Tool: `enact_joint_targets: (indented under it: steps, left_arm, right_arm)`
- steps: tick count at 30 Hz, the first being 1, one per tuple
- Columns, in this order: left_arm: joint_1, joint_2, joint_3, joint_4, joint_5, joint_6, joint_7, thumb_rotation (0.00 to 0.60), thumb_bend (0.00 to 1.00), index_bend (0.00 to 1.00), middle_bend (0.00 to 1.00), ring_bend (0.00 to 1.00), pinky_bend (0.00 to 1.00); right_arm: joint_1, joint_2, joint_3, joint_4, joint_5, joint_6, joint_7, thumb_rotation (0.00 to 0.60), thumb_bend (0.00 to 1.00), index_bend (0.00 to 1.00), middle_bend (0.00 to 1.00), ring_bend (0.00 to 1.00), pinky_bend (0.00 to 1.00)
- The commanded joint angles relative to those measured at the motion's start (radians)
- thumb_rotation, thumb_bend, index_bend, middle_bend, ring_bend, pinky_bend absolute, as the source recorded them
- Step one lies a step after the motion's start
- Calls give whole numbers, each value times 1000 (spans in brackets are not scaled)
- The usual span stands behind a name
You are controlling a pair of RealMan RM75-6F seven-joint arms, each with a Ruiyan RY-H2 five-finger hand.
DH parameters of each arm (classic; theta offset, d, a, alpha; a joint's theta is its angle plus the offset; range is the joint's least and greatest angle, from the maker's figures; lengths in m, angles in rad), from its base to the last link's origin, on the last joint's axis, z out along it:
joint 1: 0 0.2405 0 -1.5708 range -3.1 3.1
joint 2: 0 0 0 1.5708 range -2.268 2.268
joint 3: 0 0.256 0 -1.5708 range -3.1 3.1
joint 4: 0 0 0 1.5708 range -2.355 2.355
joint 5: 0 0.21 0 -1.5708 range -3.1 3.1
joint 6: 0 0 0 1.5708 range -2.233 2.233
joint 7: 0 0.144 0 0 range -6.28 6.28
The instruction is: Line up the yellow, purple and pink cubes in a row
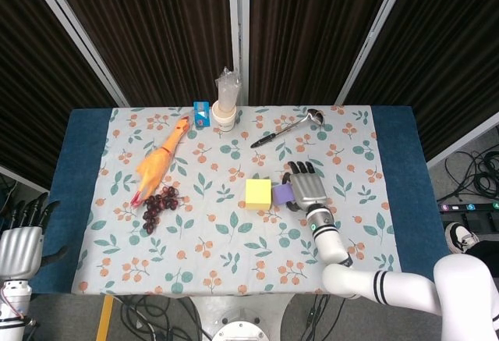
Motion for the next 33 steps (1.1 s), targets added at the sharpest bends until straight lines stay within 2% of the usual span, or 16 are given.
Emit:
enact_joint_targets:
  steps: [1, 8, 18, 28, 33]
  left_arm:
    - [1, 0, 0, 2, -1, 0, -2, 600, 119, 216, 154, 116, 80]
    - [2, -2, 1, 8, -5, -3, -8, 600, 119, 216, 154, 116, 80]
    - [5, -2, 2, 10, -5, 1, -11, 600, 119, 216, 154, 116, 80]
    - [10, -5, 5, 13, -4, 6, -13, 600, 119, 216, 154, 116, 80]
    - [11, -3, 6, 7, -3, 7, -5, 600, 119, 216, 154, 116, 80]
  right_arm:
    - [5, -7, 4, 5, 2, -1, 0, 600, 155, 474, 51, 0, 0]
    - [20, -22, 8, 19, 20, 1, -16, 600, 89, 420, 44, 0, 0]
    - [21, -24, 6, 29, 20, 2, -17, 600, 61, 336, 30, 0, 0]
    - [-34, 120, -26, -85, -64, -10, 37, 600, 67, 304, 19, 0, 0]
    - [-44, 188, -55, -55, -139, -60, 61, 600, 152, 303, 12, 0, 0]
